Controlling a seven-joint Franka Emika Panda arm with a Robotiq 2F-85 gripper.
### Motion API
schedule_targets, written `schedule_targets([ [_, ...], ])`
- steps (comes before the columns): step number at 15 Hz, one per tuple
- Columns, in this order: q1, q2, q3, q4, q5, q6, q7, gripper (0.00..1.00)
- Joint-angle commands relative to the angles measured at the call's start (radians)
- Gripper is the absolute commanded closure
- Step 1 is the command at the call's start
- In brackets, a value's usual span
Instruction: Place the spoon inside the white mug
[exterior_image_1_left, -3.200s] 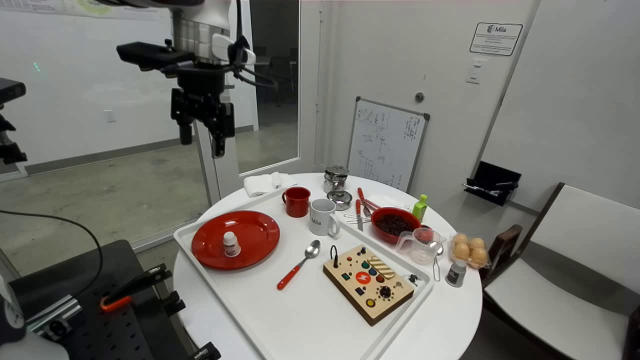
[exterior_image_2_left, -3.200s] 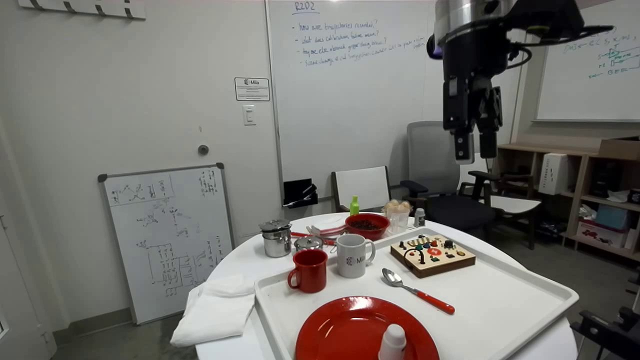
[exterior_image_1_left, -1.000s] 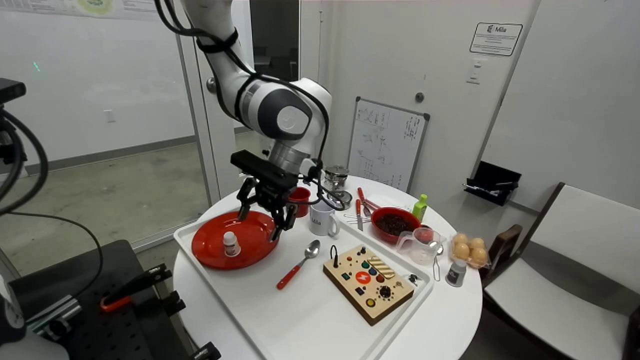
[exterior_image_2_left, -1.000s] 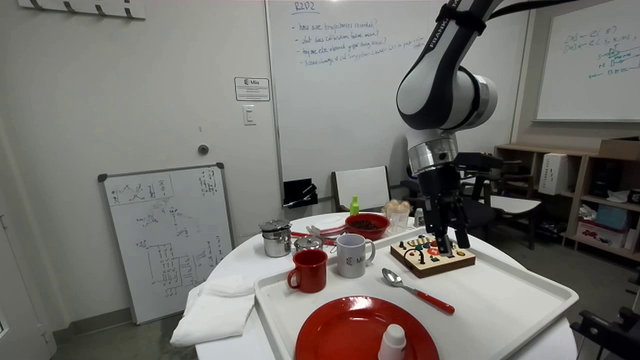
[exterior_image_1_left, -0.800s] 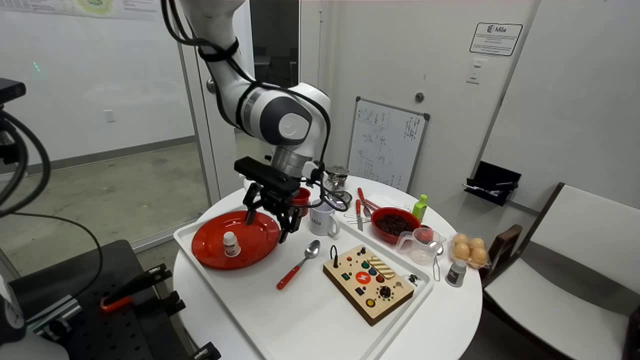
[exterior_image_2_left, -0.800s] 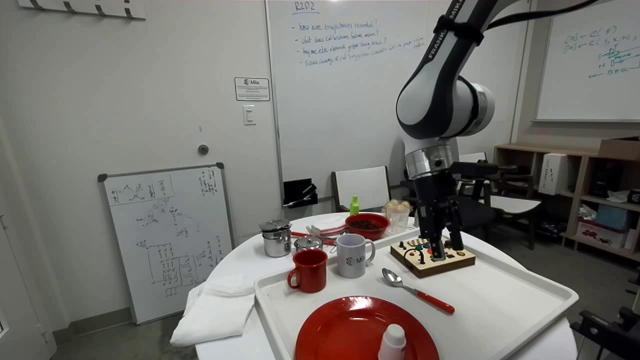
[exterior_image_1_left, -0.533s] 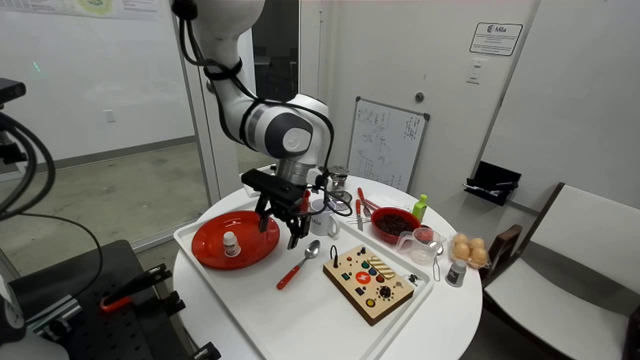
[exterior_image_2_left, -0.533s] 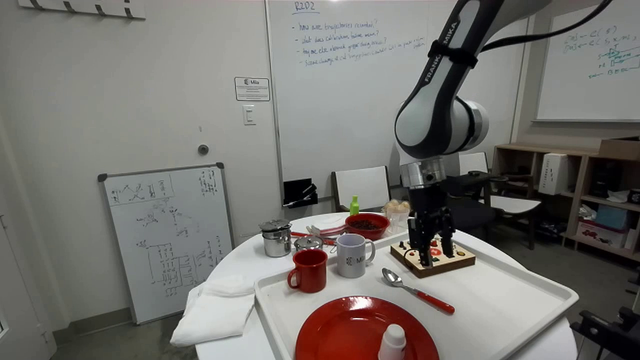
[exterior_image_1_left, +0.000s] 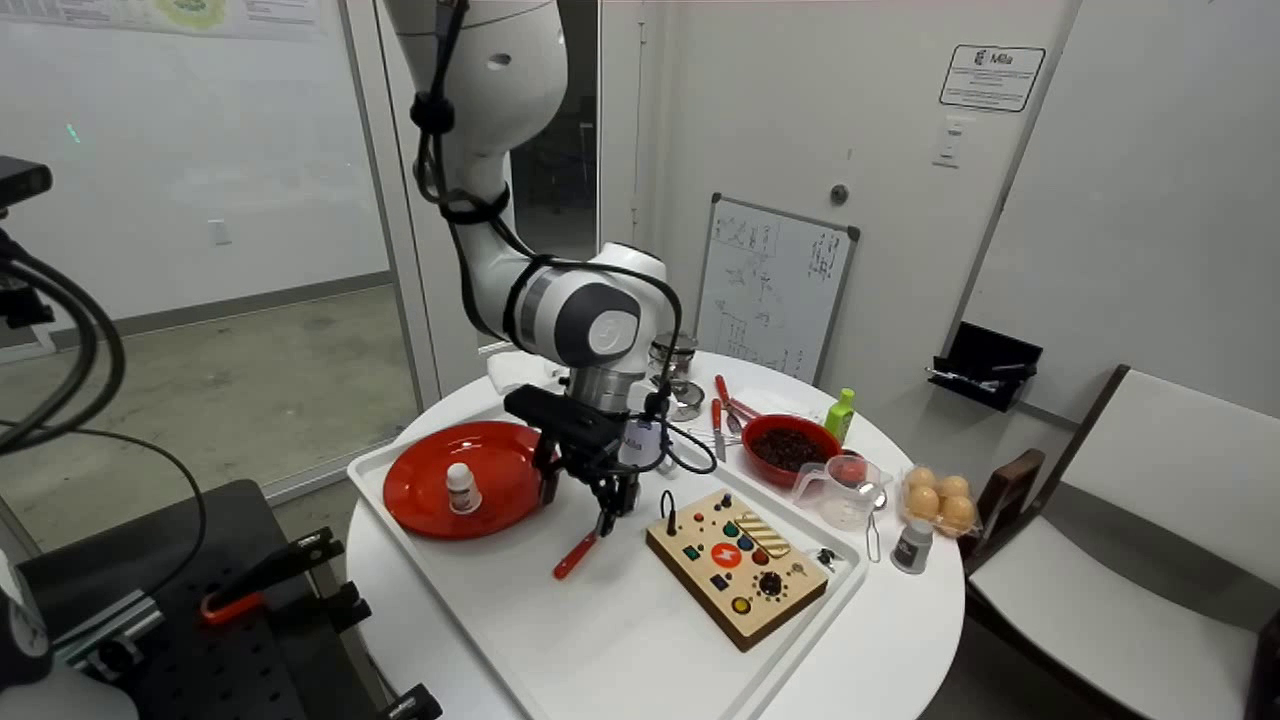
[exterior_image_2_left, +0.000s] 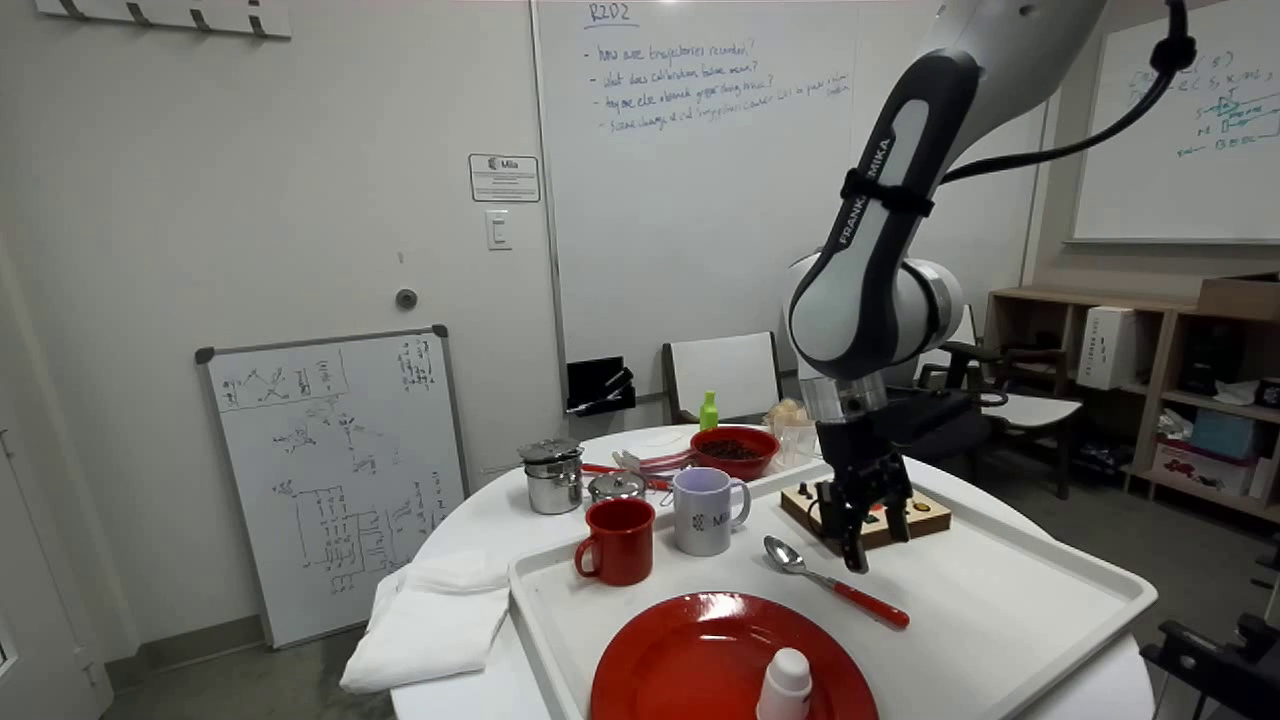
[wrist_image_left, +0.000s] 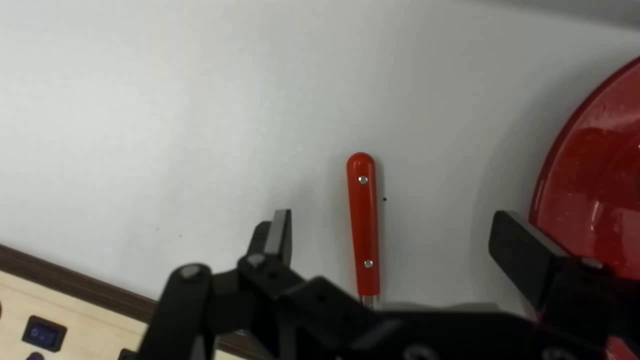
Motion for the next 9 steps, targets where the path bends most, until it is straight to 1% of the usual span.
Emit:
schedule_targets([
  [1,0.007,0.063,-0.004,0.06,-0.067,-0.03,-0.045,0.0],
  [6,-0.027,0.134,0.033,0.126,-0.098,-0.08,-0.176,0.0],
  [9,-0.022,0.168,0.034,0.167,-0.104,-0.116,-0.207,0.0],
])
